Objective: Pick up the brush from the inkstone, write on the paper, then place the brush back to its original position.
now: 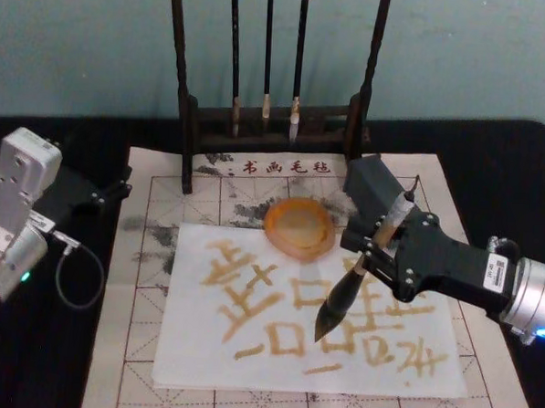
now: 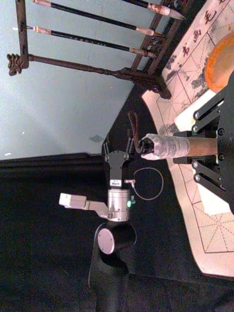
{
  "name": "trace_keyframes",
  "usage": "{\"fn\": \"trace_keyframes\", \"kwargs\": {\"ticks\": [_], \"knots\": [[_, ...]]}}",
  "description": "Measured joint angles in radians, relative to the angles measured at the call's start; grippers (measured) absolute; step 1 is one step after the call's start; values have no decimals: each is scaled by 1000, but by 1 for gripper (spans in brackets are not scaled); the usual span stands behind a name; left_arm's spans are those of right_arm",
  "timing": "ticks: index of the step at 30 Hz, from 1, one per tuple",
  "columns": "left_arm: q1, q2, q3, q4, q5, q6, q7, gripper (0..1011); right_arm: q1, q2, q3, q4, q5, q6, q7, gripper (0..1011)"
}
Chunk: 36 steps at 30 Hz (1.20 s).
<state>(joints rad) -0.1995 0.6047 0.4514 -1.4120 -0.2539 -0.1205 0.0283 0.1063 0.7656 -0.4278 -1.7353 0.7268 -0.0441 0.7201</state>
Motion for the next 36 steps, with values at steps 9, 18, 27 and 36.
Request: {"fn": "trace_keyframes", "kwargs": {"ticks": [9,18,27,36], "knots": [[0,0,0,0,0,0,0,1001,5,-7,-7,6,-15,-3,-1,181],[0,0,0,0,0,0,0,1001,7,-10,-15,11,-23,-2,1,181],[0,0,0,0,0,0,0,1001,0,-4,-16,9,-25,1,3,181],[0,0,0,0,0,0,0,1001,-14,11,-12,-4,-21,4,9,181]]}}
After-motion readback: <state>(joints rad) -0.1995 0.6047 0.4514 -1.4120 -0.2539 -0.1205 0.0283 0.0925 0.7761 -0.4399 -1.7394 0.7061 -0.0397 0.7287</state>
